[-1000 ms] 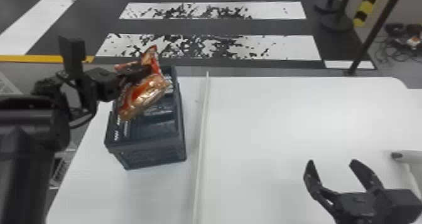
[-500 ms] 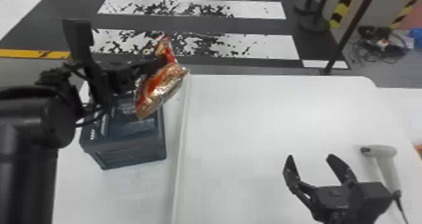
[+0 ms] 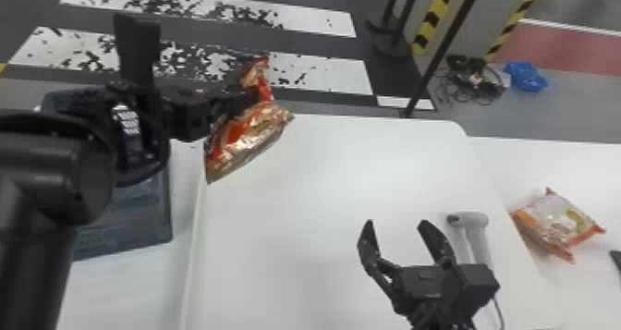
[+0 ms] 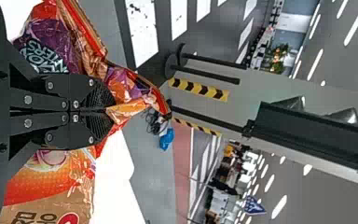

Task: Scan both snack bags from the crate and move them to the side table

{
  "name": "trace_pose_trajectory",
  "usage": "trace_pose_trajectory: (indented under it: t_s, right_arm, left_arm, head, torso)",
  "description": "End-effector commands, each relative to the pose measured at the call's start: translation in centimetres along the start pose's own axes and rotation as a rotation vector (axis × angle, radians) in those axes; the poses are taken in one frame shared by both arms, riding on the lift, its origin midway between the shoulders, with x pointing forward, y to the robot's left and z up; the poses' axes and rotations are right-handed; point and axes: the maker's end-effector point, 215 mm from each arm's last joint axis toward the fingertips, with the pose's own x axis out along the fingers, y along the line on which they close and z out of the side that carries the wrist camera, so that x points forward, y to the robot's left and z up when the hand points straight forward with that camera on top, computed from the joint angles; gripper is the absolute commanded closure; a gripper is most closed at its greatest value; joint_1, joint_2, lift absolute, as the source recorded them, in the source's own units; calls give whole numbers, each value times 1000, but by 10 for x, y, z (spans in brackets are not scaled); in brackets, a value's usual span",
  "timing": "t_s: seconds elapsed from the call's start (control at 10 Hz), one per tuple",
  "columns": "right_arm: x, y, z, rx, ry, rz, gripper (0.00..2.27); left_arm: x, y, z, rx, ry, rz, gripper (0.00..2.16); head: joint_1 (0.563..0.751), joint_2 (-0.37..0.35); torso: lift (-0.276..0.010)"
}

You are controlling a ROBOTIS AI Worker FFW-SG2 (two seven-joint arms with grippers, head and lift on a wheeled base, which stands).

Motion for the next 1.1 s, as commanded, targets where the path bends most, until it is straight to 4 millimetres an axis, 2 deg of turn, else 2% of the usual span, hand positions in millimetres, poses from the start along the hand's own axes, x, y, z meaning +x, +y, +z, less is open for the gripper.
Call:
trace_pose_trajectory:
  t_s: [0.0,0.2,0.4,0.7,0.9,1.0]
  right_arm:
    - [-1,-7,13,5,-38,-13,63]
    - [-4,-18,31,26,-92,-34,66]
    - [-7,-31,35,32,-102,-62,70]
    - [-9,-49,37,43,-110,-95,70]
    - [-10,-53,35,44,-106,-100,70]
    - [-10,-53,36,45,-107,-101,70]
  left_arm:
    - [25,-27,-21,37,55,-33,2138]
    - [51,-55,-57,101,116,-62,2142]
    - [72,-81,-90,159,167,-90,2138]
    - [93,-113,-146,216,227,-132,2142]
    - [101,-136,-174,251,230,-186,2135]
    - [104,-139,-184,259,224,-188,1895]
  head:
    - [695,-247]
    - [695,-297]
    - [695,-350]
    - [695,-350]
    - [695,-350]
    - [695,-350]
  torso:
    - [-75]
    - [-75]
    - [-75]
    - [-75]
    - [-75]
    - [-75]
